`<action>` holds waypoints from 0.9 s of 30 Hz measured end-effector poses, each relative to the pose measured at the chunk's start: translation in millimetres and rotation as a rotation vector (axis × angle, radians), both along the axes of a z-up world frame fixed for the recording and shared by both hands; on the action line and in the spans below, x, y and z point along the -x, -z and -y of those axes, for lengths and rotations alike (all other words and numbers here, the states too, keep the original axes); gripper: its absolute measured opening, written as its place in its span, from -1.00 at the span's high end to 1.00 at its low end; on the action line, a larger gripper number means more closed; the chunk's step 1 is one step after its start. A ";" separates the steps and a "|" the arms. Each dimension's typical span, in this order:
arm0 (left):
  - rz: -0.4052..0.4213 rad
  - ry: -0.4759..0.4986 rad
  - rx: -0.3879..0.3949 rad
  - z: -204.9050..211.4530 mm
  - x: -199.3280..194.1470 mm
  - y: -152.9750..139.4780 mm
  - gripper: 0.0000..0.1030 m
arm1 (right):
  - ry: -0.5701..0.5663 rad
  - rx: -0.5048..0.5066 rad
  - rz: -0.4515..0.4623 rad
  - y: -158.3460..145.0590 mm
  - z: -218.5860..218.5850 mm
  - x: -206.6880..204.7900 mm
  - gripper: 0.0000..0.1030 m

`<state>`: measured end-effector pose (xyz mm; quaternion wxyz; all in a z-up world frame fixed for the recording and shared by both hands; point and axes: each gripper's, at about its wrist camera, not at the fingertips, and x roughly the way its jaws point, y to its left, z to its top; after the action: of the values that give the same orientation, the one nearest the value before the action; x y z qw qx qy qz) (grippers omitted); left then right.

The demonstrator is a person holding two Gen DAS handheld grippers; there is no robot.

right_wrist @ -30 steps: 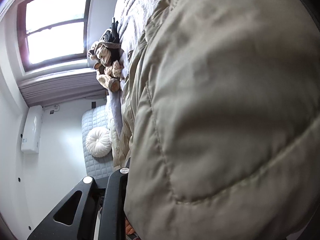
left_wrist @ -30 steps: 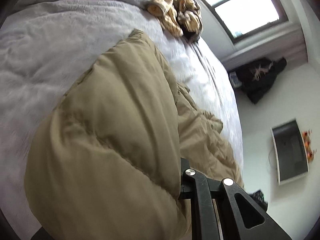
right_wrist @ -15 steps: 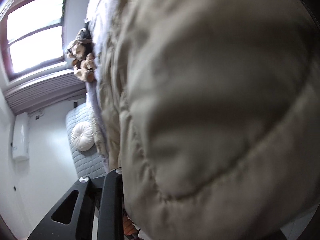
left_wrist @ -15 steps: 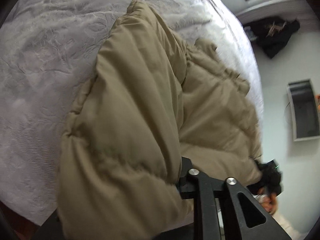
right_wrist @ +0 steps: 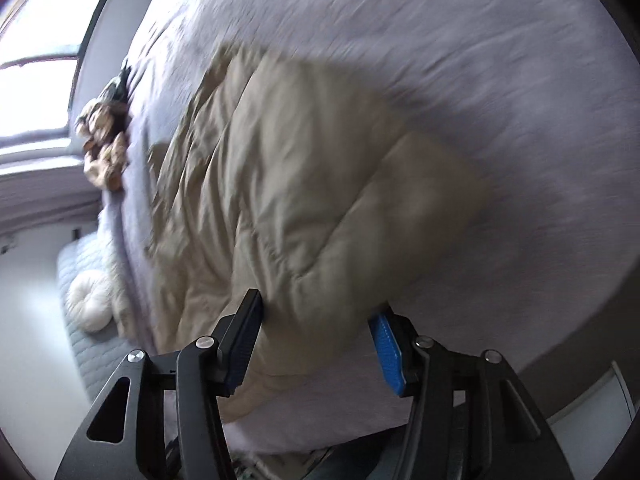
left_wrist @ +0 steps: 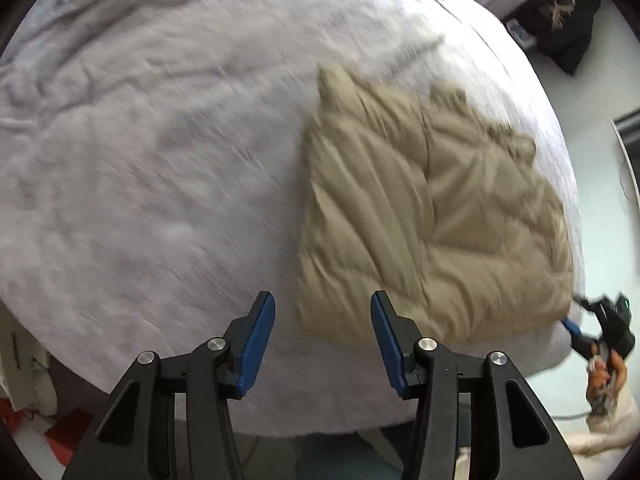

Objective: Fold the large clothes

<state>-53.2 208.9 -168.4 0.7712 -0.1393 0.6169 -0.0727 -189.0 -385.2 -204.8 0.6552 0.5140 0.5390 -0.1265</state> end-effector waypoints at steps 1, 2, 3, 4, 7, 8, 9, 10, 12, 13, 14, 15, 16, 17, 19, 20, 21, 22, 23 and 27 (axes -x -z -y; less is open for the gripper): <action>0.022 -0.017 -0.002 -1.7 -1.9 -4.0 0.00 | 0.017 0.039 -0.007 -6.0 4.9 2.3 -0.11; 0.040 -0.023 -0.006 0.7 -7.5 -8.2 0.00 | 0.034 0.077 -0.015 -12.1 3.5 -9.3 -0.05; 0.053 -0.021 -0.011 2.6 -17.6 -8.7 0.00 | 0.047 0.119 -0.022 -18.5 5.8 -9.0 0.28; 0.070 -0.011 -0.016 7.0 -23.3 -10.4 0.00 | 0.061 0.181 -0.035 -27.2 8.7 -9.5 0.46; 0.101 0.030 -0.032 29.1 -46.3 -6.9 0.00 | 0.081 0.281 -0.026 -47.8 18.9 -25.7 0.61; 0.112 0.040 -0.033 36.1 -53.3 -3.3 0.00 | 0.067 0.296 -0.013 -53.8 22.1 -20.0 0.61; 0.120 0.041 -0.037 45.9 -61.0 0.4 0.00 | 0.026 0.309 0.008 -58.2 19.4 -25.4 0.61; 0.120 0.040 -0.040 52.4 -70.3 5.2 0.00 | -0.027 0.321 0.022 -59.9 11.7 -37.2 0.61; 0.090 0.034 -0.039 63.4 -87.6 21.2 0.00 | -0.113 0.349 0.035 -58.5 -3.7 -61.1 0.61; 0.071 0.036 -0.059 67.9 -95.6 32.3 0.00 | -0.168 0.364 0.036 -55.8 -14.0 -75.1 0.61; 0.050 0.041 -0.098 71.3 -101.8 44.1 0.00 | -0.205 0.379 0.048 -50.1 -21.8 -79.7 0.61; 0.029 0.044 -0.122 73.3 -106.2 54.1 0.00 | -0.260 0.392 0.030 -43.4 -31.1 -91.0 0.61; 0.002 0.049 -0.135 74.6 -109.8 64.6 0.00 | -0.307 0.404 0.006 -35.0 -38.9 -99.8 0.61; -0.015 0.051 -0.139 74.9 -111.9 72.0 0.00 | -0.331 0.412 -0.011 -29.1 -43.3 -100.7 0.61; -0.022 0.056 -0.136 75.9 -113.9 76.6 0.00 | -0.367 0.429 -0.061 -12.2 -49.5 -108.7 0.62; -0.021 0.062 -0.138 75.9 -114.5 75.5 0.00 | -0.367 0.429 -0.067 -8.6 -49.9 -108.8 0.62; -0.018 0.068 -0.139 76.0 -114.7 73.8 0.00 | -0.365 0.421 -0.075 -3.2 -48.5 -109.3 0.62; -0.014 0.074 -0.142 75.2 -114.8 70.8 0.00 | -0.363 0.416 -0.078 -1.1 -46.3 -108.9 0.62; -0.010 0.077 -0.141 74.3 -114.4 67.9 0.00 | -0.362 0.414 -0.079 0.1 -45.7 -108.6 0.62; -0.016 0.078 -0.119 67.9 -113.5 58.9 -0.01 | -0.376 0.417 -0.083 1.5 -44.8 -110.8 0.61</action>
<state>60.3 141.0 -227.3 0.7696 -0.0697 0.6314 -0.0647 -78.2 -340.4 -206.3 0.7360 0.2535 0.6138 -0.1318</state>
